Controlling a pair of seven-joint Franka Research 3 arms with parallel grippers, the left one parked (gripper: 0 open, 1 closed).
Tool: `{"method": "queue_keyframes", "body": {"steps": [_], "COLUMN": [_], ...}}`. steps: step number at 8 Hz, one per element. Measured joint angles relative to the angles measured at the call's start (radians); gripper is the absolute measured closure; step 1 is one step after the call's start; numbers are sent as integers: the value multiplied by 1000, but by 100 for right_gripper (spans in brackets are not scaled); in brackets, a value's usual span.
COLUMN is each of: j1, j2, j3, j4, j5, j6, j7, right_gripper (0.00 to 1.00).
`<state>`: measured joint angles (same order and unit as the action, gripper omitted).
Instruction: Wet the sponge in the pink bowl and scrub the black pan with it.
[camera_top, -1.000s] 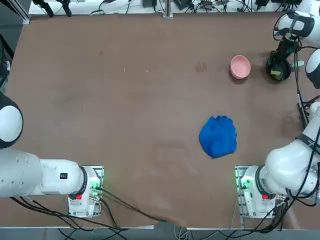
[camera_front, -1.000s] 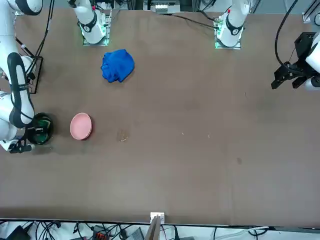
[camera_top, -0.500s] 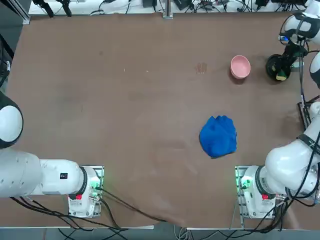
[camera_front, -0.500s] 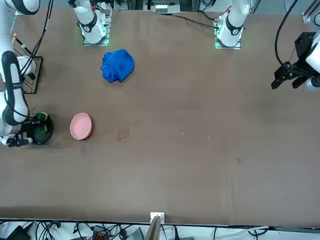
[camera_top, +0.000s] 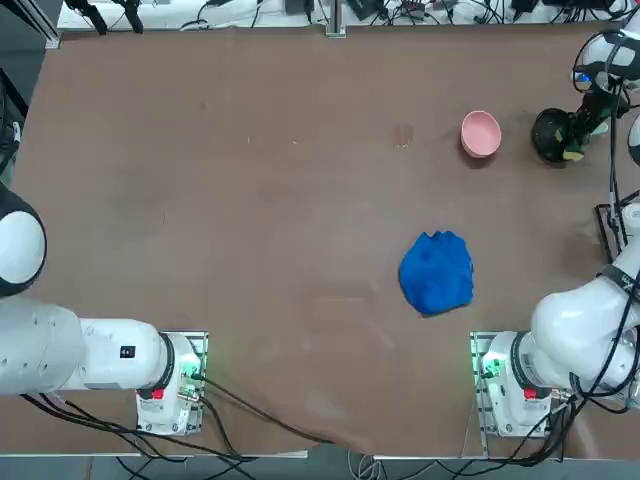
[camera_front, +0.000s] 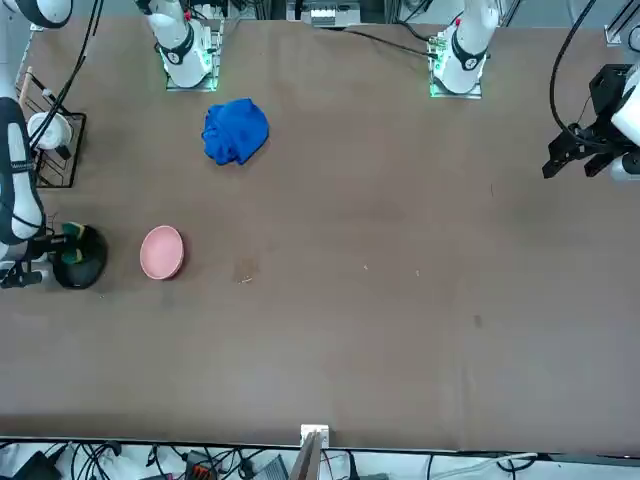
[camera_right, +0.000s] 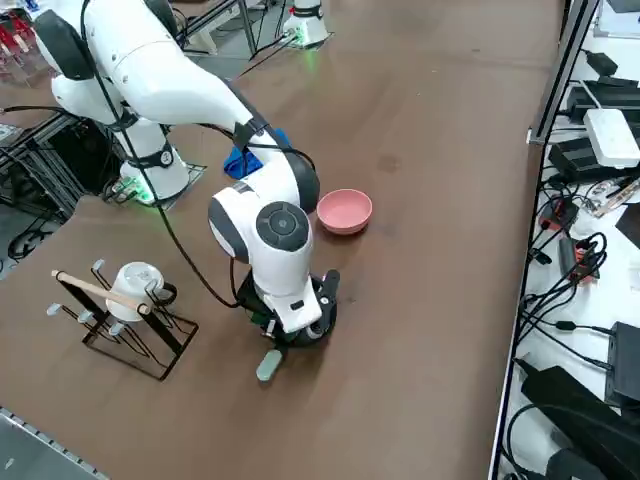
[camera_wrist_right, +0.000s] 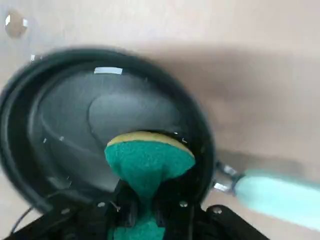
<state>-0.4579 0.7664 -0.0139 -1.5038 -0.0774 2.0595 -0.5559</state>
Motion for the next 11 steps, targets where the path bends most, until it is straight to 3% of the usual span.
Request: {"method": "queue_keyframes", "body": {"steps": [2,5,8,11], "j1": [4,46,112,114], "j2": [7,14,13,13], "j3": [1,12,13,10], "j4": [2,15,23,30], "j5": [0,1,1,1], "j6": [67,79,-1,-121], "j7": [0,33,82,79], "right_gripper": [80,79,80,80]}}
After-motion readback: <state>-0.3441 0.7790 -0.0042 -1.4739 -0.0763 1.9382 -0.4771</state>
